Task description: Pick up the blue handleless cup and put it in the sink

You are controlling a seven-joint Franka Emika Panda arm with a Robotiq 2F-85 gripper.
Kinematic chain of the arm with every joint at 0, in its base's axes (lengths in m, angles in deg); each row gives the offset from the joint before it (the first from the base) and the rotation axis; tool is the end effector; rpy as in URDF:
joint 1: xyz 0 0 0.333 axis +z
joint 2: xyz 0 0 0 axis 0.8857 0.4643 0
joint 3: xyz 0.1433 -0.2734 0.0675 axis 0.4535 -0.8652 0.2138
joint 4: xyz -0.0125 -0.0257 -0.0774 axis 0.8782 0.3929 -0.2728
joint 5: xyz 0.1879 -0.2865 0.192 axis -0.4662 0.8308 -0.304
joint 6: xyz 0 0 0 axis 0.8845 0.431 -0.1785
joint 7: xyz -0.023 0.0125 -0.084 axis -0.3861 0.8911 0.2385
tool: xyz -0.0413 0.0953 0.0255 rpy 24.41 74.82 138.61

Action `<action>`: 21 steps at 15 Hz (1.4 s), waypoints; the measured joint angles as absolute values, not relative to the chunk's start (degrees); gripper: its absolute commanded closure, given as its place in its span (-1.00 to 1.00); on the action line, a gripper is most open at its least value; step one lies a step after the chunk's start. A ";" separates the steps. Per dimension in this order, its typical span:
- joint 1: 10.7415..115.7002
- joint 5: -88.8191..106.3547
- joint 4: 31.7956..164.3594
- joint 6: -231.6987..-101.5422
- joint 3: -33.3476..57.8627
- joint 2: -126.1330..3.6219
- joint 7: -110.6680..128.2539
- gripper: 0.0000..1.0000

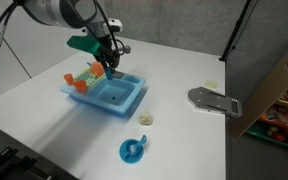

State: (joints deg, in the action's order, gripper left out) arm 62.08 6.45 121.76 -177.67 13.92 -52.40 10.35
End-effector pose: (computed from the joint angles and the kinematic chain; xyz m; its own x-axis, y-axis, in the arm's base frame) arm 0.6084 -0.0262 0.2348 0.9876 -0.1375 0.0757 -0.1391 -0.9902 0.0156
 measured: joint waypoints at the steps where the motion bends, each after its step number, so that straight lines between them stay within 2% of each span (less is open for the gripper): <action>1: 62.01 6.35 120.92 -177.66 13.97 -51.38 9.85 0.65; 21: 61.13 5.68 111.79 -181.25 13.76 -35.81 8.18 0.65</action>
